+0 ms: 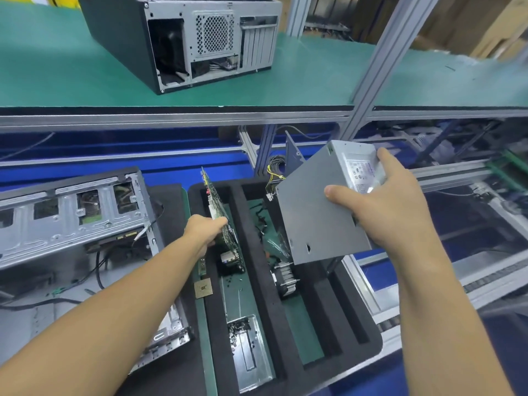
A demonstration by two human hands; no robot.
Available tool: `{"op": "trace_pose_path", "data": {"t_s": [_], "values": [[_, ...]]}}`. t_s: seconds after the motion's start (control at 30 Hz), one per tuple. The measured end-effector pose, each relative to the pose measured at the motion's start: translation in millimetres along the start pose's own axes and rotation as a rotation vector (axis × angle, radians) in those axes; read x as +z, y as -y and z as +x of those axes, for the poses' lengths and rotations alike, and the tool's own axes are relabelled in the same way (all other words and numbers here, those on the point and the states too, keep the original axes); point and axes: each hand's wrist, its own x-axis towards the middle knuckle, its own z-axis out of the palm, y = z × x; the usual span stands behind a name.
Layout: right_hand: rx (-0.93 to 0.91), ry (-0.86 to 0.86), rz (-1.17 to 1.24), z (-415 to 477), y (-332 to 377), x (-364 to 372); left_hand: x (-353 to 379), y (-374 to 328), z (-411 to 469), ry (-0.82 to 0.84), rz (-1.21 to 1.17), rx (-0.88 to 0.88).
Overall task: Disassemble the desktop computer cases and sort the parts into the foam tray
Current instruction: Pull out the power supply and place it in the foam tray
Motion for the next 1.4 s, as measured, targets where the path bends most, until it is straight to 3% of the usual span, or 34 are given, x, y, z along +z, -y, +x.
{"op": "trace_pose_path", "data": {"t_s": [0.13,0.4,0.77,1.2,1.4], "values": [[-0.008,-0.048,-0.005,1,1,-4,2,-5,2,0.049,-0.068,-0.024],[0.037,-0.022,-0.032,-2,-9,-2,22,-20,2,0.219,0.066,0.032],[0.056,0.034,-0.11,-13,-17,3,76,-39,1,0.082,0.168,0.088],[0.034,0.25,-0.233,-32,-13,-7,71,-28,-10,0.13,0.145,0.282],[0.003,0.388,-0.321,-51,-24,21,55,-7,-35,0.068,0.017,0.165]]}}
